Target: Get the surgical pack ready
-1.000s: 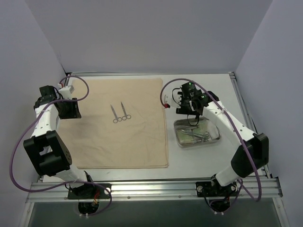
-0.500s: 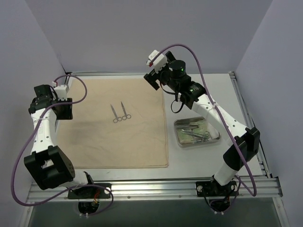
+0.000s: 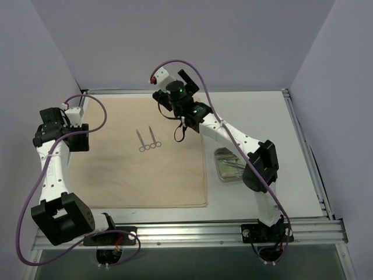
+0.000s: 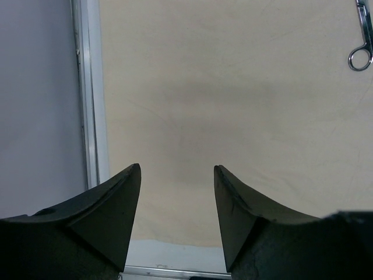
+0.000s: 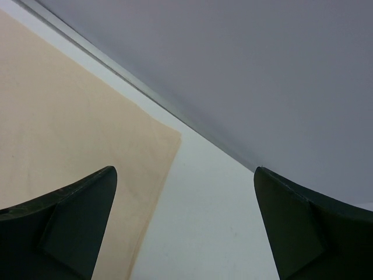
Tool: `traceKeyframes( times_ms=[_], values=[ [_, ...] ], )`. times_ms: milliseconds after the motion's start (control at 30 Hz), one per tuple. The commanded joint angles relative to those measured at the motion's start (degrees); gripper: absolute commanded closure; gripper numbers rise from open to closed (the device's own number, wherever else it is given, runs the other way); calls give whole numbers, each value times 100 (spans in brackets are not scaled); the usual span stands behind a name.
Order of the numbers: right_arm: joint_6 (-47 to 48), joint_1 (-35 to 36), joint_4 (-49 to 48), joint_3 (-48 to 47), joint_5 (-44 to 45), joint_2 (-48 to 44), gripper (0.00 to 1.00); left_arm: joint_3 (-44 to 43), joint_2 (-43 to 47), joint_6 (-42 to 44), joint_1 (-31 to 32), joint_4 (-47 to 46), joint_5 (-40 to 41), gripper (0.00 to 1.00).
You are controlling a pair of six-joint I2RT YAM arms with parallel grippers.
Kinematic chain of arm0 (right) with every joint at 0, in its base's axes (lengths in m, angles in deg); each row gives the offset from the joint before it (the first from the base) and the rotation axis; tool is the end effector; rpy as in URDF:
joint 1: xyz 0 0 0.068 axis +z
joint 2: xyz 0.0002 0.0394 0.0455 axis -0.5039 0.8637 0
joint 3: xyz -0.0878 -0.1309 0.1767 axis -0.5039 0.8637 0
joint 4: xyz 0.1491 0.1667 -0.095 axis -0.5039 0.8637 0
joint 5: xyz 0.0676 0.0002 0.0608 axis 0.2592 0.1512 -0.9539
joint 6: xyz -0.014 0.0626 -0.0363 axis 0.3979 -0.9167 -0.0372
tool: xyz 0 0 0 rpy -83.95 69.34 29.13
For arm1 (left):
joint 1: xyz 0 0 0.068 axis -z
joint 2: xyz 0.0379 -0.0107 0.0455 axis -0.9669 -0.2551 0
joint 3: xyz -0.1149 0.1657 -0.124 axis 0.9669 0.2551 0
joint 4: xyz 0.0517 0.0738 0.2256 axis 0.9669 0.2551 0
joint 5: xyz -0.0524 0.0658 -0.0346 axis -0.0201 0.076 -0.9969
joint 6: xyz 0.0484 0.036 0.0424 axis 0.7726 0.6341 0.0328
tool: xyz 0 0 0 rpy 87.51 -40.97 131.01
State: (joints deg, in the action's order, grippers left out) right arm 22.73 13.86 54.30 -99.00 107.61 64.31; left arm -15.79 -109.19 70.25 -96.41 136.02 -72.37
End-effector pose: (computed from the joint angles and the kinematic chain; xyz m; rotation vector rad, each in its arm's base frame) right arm 0.3601 0.3134 0.3560 -0.6303 1.4769 -0.1011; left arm 0.2577 0.0918 0.2687 -0.0382 2.5058 0.1224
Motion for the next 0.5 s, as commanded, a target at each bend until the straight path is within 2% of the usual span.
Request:
traceKeyframes(
  times_ms=[0, 100, 133, 233, 467],
  values=[
    [647, 386, -612, 221, 1543, 194, 0, 49, 146, -106, 18, 100, 17, 37],
    [272, 475, -123, 160, 973, 448, 0, 136, 110, -150, 45, 83, 0, 36],
    [-287, 492, 114, -49, 807, 562, 1, 163, 102, -142, 54, 56, -27, 36],
    [-1421, 510, 827, -384, -10, 1088, 13, 207, 40, -176, 62, 12, -88, 36],
    [-3322, 510, 837, -420, -688, 1670, 22, 163, -83, -194, 62, -67, -150, 36]
  ],
)
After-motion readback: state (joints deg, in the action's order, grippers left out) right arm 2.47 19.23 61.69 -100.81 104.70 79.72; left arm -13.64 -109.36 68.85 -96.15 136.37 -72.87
